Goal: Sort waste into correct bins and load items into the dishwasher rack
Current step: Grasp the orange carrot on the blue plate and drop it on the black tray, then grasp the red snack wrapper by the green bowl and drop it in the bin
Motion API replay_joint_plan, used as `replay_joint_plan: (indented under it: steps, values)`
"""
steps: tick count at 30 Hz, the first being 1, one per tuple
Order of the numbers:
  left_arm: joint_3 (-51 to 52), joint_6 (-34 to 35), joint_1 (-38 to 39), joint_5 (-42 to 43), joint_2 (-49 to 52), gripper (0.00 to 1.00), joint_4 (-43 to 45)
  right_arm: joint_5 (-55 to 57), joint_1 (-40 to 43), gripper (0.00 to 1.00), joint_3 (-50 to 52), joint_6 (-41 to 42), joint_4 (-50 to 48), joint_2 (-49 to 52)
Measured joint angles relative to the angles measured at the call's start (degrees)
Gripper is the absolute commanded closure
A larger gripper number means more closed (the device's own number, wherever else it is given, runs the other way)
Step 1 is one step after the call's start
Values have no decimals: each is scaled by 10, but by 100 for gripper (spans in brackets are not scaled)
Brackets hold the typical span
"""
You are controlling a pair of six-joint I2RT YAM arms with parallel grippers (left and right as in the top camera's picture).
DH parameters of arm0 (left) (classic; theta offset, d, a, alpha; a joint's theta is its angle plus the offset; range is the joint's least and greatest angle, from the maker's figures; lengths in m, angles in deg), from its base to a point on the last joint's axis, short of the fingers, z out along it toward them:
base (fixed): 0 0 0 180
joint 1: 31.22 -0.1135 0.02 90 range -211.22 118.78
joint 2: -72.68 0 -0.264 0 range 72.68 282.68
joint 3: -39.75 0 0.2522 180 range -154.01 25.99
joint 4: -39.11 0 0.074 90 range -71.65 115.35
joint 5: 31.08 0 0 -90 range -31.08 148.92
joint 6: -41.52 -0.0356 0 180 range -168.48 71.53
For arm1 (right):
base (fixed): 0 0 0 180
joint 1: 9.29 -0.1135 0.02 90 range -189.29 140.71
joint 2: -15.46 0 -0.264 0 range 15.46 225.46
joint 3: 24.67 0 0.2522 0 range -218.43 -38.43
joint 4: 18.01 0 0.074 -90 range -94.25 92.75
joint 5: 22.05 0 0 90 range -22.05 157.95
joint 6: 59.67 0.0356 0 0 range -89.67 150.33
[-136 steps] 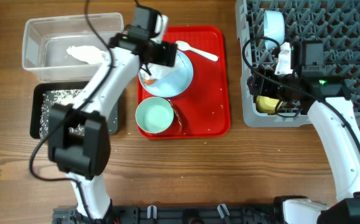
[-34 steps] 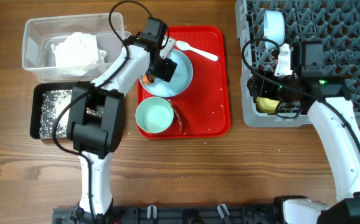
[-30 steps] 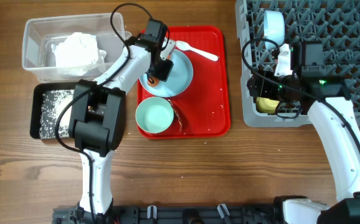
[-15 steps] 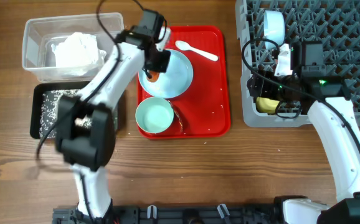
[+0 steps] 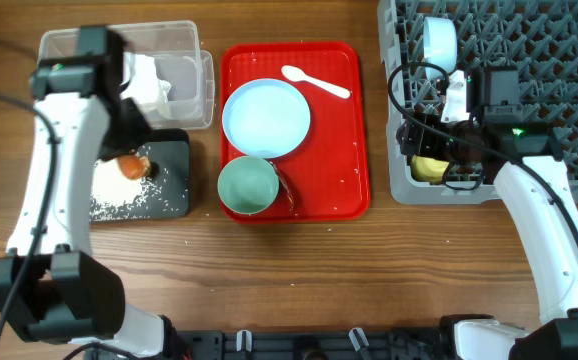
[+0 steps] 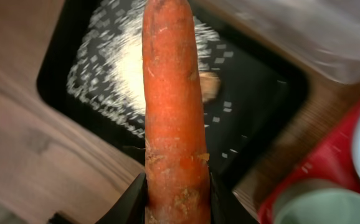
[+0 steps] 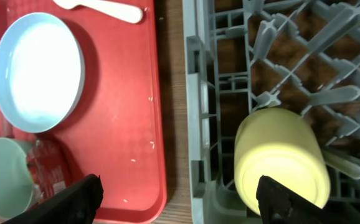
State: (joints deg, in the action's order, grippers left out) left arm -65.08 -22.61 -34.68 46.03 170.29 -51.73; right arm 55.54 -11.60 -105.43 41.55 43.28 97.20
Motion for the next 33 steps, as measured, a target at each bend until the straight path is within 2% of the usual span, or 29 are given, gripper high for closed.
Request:
replay_joint_plan:
  steps: [5,6,7,10,11,12,14,18,20,23,25,27,29,30,33]
  values:
    - [163,41,-86,-5,3,76,116,7,0,17,0,0,1,0]
    - [204,46,-96,0,0,75,173,8,0,18,0,0,1,0]
    - [245,54,-103,6,0,71,223,9,0,17,0,0,0,0]
    - [334,72,-108,17,2,39,332,9,0,17,0,0,3,0]
    - [350,77,-108,20,2,34,353,9,0,17,0,0,5,0]
    - [353,80,-108,22,2,30,361,9,0,17,0,0,6,0]
    - [348,75,-108,23,1,28,352,9,0,17,0,0,10,0]
    - [245,32,-99,29,-32,24,275,9,0,17,0,0,13,0]
    - [178,-27,-56,49,-72,21,273,9,0,17,0,0,13,0]
    - [142,-95,57,104,-107,20,287,9,0,17,0,0,13,0]
    - [143,-118,168,137,-87,22,287,9,0,17,0,0,13,0]
    - [143,-118,245,146,-65,23,291,9,0,17,0,0,13,0]
    - [143,-97,374,155,-7,27,303,9,0,17,0,0,13,0]
    - [144,-69,407,154,16,27,316,9,0,17,0,0,13,0]
    - [145,62,497,81,73,27,310,9,0,17,0,0,18,0]
